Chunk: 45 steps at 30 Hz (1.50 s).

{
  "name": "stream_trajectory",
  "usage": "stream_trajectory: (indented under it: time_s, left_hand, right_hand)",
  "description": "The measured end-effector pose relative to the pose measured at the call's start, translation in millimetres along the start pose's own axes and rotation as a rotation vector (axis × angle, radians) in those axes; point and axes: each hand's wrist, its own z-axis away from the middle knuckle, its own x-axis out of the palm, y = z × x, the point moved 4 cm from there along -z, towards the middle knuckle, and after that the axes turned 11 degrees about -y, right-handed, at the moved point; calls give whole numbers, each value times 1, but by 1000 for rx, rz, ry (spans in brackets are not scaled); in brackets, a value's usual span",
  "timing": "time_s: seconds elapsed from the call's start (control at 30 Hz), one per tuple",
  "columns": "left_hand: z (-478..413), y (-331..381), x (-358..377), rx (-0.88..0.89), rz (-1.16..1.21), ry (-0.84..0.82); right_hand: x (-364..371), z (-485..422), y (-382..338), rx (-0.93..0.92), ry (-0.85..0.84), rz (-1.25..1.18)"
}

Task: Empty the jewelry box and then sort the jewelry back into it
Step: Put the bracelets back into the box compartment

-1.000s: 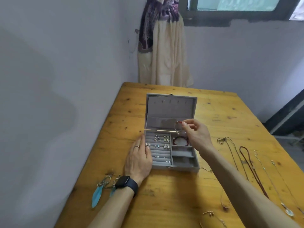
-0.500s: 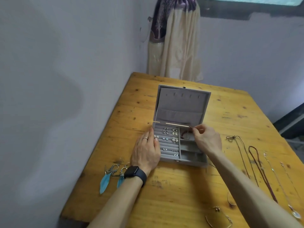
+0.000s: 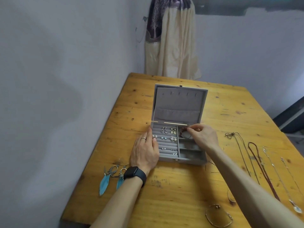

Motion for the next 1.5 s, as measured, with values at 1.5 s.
stream_trajectory:
  time_s: [1.5]
  left_hand:
    - [81,86,11,420,37,100]
  right_hand:
    - [-68,187,107,-27,232,-137]
